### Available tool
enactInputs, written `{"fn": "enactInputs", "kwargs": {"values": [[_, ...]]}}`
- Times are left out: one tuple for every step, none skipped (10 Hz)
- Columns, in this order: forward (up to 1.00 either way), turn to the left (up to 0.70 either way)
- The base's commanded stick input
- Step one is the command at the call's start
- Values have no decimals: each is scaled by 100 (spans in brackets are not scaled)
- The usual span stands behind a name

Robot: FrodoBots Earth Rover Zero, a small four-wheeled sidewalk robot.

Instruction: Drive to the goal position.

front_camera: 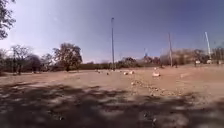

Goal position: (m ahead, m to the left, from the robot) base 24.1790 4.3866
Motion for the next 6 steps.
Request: {"fn": "enactInputs", "kwargs": {"values": [[50, 0], [50, 0], [50, 0], [50, 0], [50, 0], [50, 0]]}}
